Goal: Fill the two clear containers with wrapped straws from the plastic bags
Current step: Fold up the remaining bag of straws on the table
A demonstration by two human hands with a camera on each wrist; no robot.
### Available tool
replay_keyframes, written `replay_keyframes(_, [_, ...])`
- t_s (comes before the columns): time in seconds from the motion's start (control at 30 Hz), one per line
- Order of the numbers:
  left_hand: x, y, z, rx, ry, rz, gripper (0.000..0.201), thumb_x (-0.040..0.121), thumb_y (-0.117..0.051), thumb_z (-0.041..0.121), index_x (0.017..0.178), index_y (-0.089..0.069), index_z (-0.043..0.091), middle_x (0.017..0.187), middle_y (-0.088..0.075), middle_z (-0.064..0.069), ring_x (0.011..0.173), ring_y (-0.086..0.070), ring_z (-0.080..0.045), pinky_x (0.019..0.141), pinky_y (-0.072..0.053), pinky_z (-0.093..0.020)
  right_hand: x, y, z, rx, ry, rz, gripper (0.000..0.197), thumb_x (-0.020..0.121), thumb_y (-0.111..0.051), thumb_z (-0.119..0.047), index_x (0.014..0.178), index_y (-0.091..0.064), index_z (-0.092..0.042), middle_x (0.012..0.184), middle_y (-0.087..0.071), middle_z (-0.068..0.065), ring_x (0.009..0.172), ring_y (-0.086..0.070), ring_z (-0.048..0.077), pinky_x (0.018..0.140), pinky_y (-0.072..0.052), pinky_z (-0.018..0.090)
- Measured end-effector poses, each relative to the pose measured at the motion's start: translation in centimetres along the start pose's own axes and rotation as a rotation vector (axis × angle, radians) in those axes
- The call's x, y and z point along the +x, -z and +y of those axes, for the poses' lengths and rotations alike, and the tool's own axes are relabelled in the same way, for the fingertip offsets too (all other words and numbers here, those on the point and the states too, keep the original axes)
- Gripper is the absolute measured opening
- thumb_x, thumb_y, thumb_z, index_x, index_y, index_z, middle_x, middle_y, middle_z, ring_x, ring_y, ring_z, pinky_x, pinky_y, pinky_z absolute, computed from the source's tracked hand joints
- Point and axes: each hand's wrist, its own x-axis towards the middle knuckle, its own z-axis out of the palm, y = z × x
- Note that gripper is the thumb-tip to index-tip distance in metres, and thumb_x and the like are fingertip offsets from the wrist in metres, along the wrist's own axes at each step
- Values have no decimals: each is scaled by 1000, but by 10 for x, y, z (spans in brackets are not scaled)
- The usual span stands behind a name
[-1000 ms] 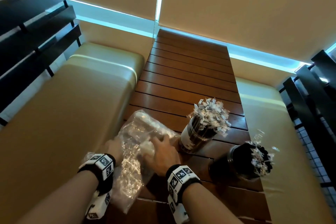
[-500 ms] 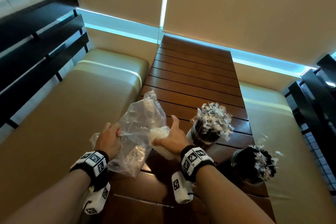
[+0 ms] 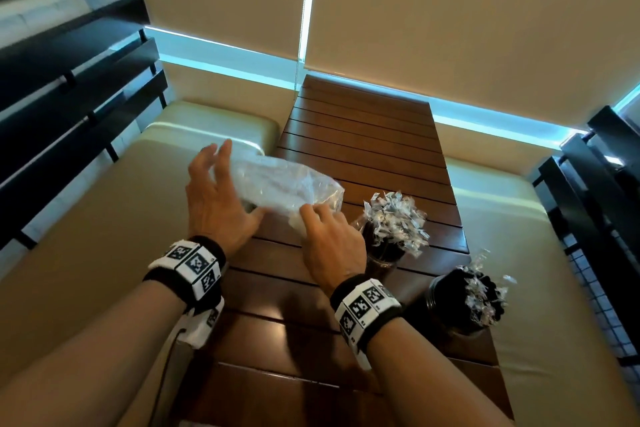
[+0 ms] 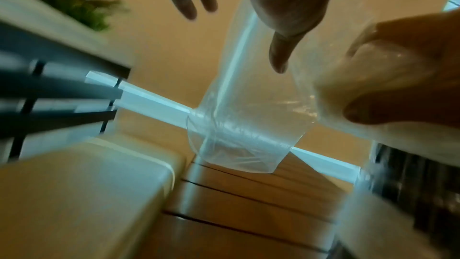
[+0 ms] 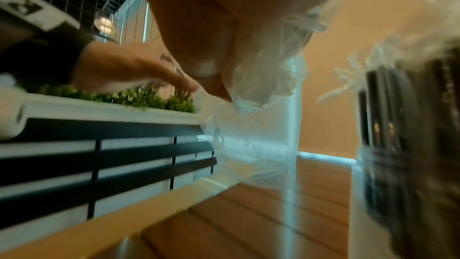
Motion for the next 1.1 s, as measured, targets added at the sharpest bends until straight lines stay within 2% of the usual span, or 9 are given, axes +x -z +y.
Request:
replay_keyframes(0.1, [-21,-5,-11,284,-338,-85,92,64,-75,39,145,-37,21,146,-34,-17,131,-36,-35,99,-32,-52,-35,-27,0,29,11,-200,31,84,-60,-16,113,-52,-22,112,-61,2,88,-64,28,52,-53,36])
replay_keyframes(0.23, [-84,-27,-34,393,-635,-513,32,71,-44,22,88,-70,26,102,-69,-2,98,-64,-28,91,-43,-45,-71,-53,0,90,7,-466,30,84,-59,-12,112,-54,-22,123,-51,8,100,-60,32,60,-53,40])
replay_keyframes(0.3, [-109,-33,-32,414,-535,-781,25,72,-44,21,81,-67,26,87,-67,3,85,-67,-22,80,-49,-39,-83,-57,2,87,19,-622,32,88,-56,-18,119,-52,-21,126,-48,9,110,-54,34,71,-52,43])
replay_keyframes(0.43, [-137,-50,-31,342,-134,-1132,33,88,-46,10,114,-63,21,115,-65,-3,109,-61,-25,93,-47,-37,-92,-57,13,146,-92,-796,48,85,-61,-50,124,-48,-25,122,-55,10,115,-49,32,84,-49,44])
replay_keyframes(0.6, [-132,-68,-31,234,125,-1097,22,88,-45,7,102,-60,11,114,-64,-12,108,-60,-30,89,-46,-34,-87,-62,27,235,-355,-928,83,78,-59,-55,148,-16,-42,121,-52,18,113,-53,38,93,-49,45])
replay_keyframes(0.83, [-139,-74,-40,364,258,-923,32,94,-48,30,125,-41,25,117,-48,-10,89,-60,-31,78,-51,-42,-79,-67,36,330,-516,-1000,72,76,-45,-44,146,-35,-28,133,-56,12,116,-55,35,95,-48,41])
replay_keyframes(0.9, [-141,-73,-36,377,104,-848,42,88,-63,33,123,-43,23,112,-49,-11,89,-56,-30,68,-53,-42,-78,-68,35,328,-527,-1000,72,79,-43,-46,148,-34,-30,137,-54,13,119,-54,36,96,-45,41])
replay_keyframes(1.0, [-152,-73,-39,412,-398,-888,37,62,-83,25,93,-64,21,100,-59,-4,84,-59,-23,63,-54,-38,-75,-71,31,293,-492,-971,61,80,-45,-45,138,-43,-26,131,-56,13,116,-56,37,93,-46,42])
replay_keyframes(1.1, [-157,-66,-47,322,-398,-1039,39,68,-72,41,101,-61,24,103,-57,2,85,-62,-17,73,-54,-31,-78,-70,29,238,-416,-924,56,82,-48,-44,134,-42,-26,132,-48,9,114,-56,36,92,-47,43])
